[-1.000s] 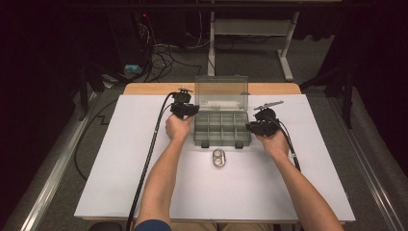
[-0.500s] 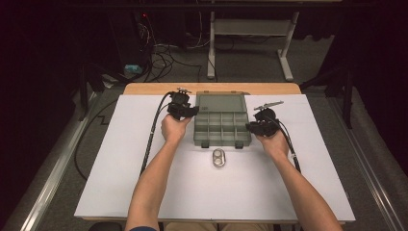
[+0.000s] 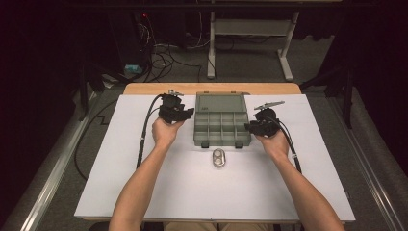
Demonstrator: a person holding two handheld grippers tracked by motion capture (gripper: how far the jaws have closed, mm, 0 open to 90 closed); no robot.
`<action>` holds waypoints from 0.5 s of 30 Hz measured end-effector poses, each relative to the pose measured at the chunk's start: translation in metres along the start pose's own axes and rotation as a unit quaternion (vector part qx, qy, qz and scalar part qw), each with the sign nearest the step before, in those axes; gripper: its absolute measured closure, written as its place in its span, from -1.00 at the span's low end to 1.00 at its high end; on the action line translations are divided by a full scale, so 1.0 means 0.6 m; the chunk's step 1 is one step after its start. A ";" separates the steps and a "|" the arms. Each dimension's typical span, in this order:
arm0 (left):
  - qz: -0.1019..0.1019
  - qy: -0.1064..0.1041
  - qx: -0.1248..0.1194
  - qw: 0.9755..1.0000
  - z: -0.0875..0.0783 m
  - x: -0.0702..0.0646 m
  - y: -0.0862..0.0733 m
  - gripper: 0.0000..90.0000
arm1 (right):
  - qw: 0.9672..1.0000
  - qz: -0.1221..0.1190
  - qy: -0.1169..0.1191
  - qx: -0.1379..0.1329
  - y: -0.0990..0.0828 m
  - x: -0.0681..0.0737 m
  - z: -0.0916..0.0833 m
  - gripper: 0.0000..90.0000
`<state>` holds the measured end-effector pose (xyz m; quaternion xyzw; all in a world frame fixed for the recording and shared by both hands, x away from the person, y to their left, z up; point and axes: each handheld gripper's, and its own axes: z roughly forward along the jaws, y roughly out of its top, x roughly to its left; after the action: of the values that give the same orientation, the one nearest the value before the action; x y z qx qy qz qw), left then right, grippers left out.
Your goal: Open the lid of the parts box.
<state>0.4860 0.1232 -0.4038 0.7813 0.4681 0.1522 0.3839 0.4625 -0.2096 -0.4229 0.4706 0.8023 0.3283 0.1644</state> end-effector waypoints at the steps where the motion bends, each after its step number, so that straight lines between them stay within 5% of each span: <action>1: 0.001 -0.001 -0.002 1.000 -0.004 0.001 -0.003 0.12 | 1.000 -0.003 0.000 -0.004 0.001 0.000 -0.003 0.50; 15: -0.002 -0.002 -0.029 1.000 -0.061 0.012 -0.043 0.05 | 0.999 -0.008 0.015 -0.043 -0.007 -0.002 -0.048 0.31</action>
<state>0.4519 0.1532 -0.3996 0.7692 0.4644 0.1628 0.4075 0.4439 -0.2227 -0.4046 0.4512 0.7938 0.3683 0.1751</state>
